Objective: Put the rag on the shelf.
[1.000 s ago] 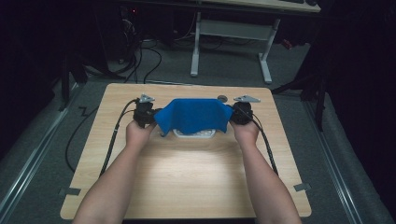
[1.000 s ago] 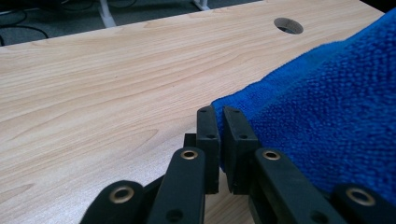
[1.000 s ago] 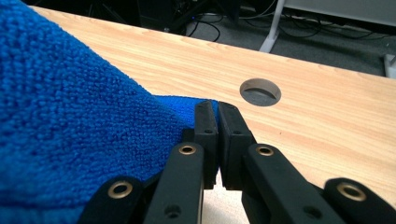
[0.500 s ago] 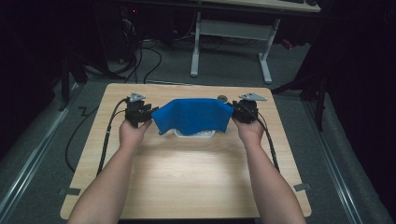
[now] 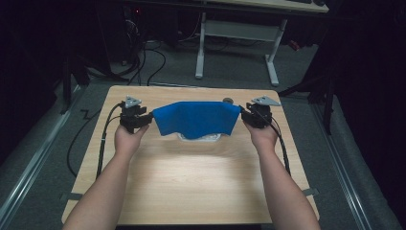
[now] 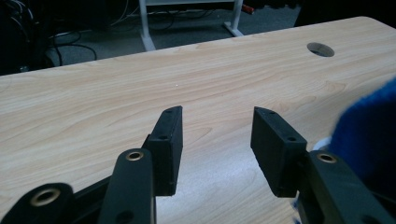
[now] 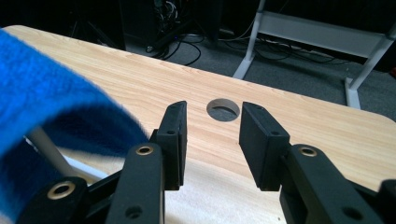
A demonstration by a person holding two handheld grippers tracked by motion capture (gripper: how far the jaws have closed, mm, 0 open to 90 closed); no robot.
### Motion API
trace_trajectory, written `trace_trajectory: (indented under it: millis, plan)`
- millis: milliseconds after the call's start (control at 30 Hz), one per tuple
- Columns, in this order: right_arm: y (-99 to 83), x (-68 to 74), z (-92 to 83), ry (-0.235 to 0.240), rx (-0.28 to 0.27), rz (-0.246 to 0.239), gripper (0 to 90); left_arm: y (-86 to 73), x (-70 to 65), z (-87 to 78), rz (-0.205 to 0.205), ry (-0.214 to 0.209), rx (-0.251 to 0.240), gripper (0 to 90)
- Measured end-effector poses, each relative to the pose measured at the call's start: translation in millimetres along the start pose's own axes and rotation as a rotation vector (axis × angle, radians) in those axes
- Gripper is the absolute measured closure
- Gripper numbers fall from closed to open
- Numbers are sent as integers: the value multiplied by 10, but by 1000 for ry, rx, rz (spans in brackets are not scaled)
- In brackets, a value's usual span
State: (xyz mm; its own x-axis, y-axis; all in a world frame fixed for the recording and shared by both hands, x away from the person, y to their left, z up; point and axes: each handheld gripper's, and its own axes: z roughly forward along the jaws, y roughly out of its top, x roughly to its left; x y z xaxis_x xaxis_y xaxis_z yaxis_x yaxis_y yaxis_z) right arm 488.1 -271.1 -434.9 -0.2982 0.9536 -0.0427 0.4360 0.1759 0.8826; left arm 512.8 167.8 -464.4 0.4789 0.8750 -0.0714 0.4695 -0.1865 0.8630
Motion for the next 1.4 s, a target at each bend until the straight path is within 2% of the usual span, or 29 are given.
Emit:
trace_trajectory:
  millis: [167, 200, 300, 367, 400, 467, 533, 567, 633, 733, 800, 833, 900, 1000, 1100, 1167, 1233, 1300, 1333, 1400]
  plan:
    - [-92, -51, -97, 3, -2, 5, 611, -62, 29, -101, -1, 9, -11, 532]
    - [-119, -58, -121, -1, -16, 3, 610, -81, 40, -128, -4, 12, -10, 529]
    - [-185, -80, -174, -2, -2, 8, 589, -130, 51, -180, -9, 11, -12, 522]
    - [-247, -90, -227, -10, -17, 7, 579, -177, 42, -225, -9, 8, -12, 518]
    - [-287, -102, -261, -5, 1, 6, 564, -201, 33, -246, -3, 7, -14, 513]
    - [-335, -105, -314, 2, -16, 10, 560, -273, 3, -305, 5, 4, -9, 511]
    - [-356, -107, -342, 1, -17, 7, 551, -303, -10, -329, 10, 5, -12, 508]
    - [-372, -101, -367, 2, -1, 7, 538, -331, -21, -355, 11, 4, -10, 508]
    - [-421, -77, -430, 6, -16, -7, 536, -390, -46, -409, 14, 4, -5, 504]
    - [-477, -10, -534, 3, -1, -34, 515, -499, -84, -507, 3, -4, -10, 503]
    - [-521, 45, -613, 5, -28, -52, 512, -565, -115, -563, 9, -1, -4, 501]
    - [-532, 75, -647, 5, -16, -59, 500, -590, -124, -586, 6, -1, -3, 499]
    - [-567, 129, -706, 11, -30, -73, 499, -653, -151, -644, -8, -12, 0, 498]
    - [-646, 228, -813, 20, -39, -85, 479, -755, -237, -752, -9, -16, 5, 493]
    - [-721, 333, -897, 25, -19, -112, 461, -835, -336, -831, 0, -22, 10, 489]
    - [-792, 399, -965, 41, -35, -97, 456, -894, -412, -882, -8, -35, 9, 486]
    - [-881, 490, -1019, 57, -20, -99, 448, -955, -500, -920, -13, -53, 12, 480]
    - [-962, 562, -1057, 67, -19, -97, 444, -1016, -604, -951, 1, -59, 22, 471]
    - [-1052, 640, -1100, 83, -8, -87, 438, -1050, -657, -965, -3, -73, 21, 467]
    - [-1086, 668, -1114, 86, -6, -89, 437, -1110, -755, -978, -5, -97, 30, 465]
